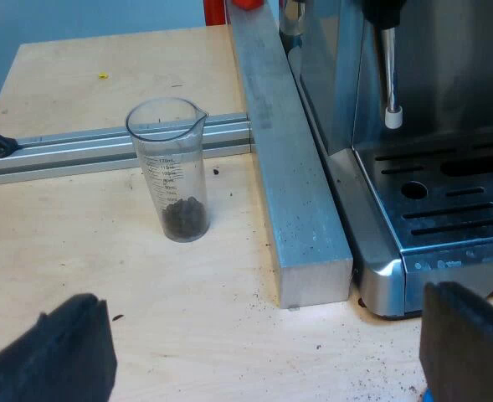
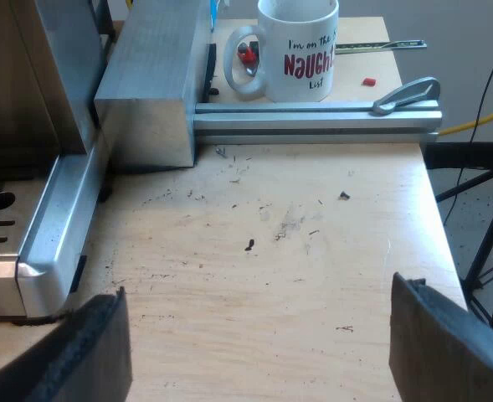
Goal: Pour the beans into the coffee machine
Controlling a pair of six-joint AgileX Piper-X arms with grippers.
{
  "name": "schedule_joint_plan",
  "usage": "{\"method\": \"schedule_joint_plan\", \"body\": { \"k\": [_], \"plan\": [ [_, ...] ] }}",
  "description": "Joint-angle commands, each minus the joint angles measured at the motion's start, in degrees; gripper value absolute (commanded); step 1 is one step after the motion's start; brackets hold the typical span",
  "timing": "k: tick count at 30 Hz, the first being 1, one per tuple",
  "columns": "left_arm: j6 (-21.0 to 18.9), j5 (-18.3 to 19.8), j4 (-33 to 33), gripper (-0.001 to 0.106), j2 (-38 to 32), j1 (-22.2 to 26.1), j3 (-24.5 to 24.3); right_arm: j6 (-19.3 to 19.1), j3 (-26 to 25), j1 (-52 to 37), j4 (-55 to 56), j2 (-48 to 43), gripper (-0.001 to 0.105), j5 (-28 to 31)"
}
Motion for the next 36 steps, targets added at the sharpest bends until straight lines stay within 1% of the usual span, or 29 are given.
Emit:
{"method": "schedule_joint_plan", "body": {
  "k": [1, 19, 21, 24, 28, 31, 32, 36],
  "plan": [
    [-0.6, -0.6, -0.5, 0.076, -8.0, 0.0, -0.2, -0.2, -0.2, -0.4, -0.4, -0.6, 0.067, -0.2],
    [-0.6, -0.2, -0.5, 0.076, -8.0, 0.0, -0.2, -0.2, -0.2, -0.4, -0.4, -0.6, 0.067, -0.2],
    [-0.6, 0.4, -0.5, 0.076, -7.6, 0.0, -0.2, -0.2, -0.2, -0.2, -0.4, -0.6, 0.067, -0.2],
    [-0.6, 2.5, -0.1, 0.076, -6.4, 0.0, -0.4, -0.2, -0.7, 0.9, 0.5, -0.1, 0.067, -0.2],
    [-0.6, 3.6, 1.4, 0.076, -4.8, -0.2, -1.8, -0.2, -2.1, 3.2, 1.6, 1.5, 0.067, 1.1],
    [-0.7, 5.9, 1.8, 0.076, -3.9, -0.2, -3.8, -0.2, -5.3, 6.9, 1.7, 4.4, 0.067, 1.1],
    [-0.9, 6.2, 1.8, 0.076, -3.7, -0.2, -4.1, -0.2, -6.0, 7.4, 1.9, 4.8, 0.067, 1.1],
    [-3.3, 8.3, 1.6, 0.076, -2.9, -0.2, -6.6, -0.2, -10.5, 10.5, 3.4, 8.7, 0.067, 1.1]
  ]
}}
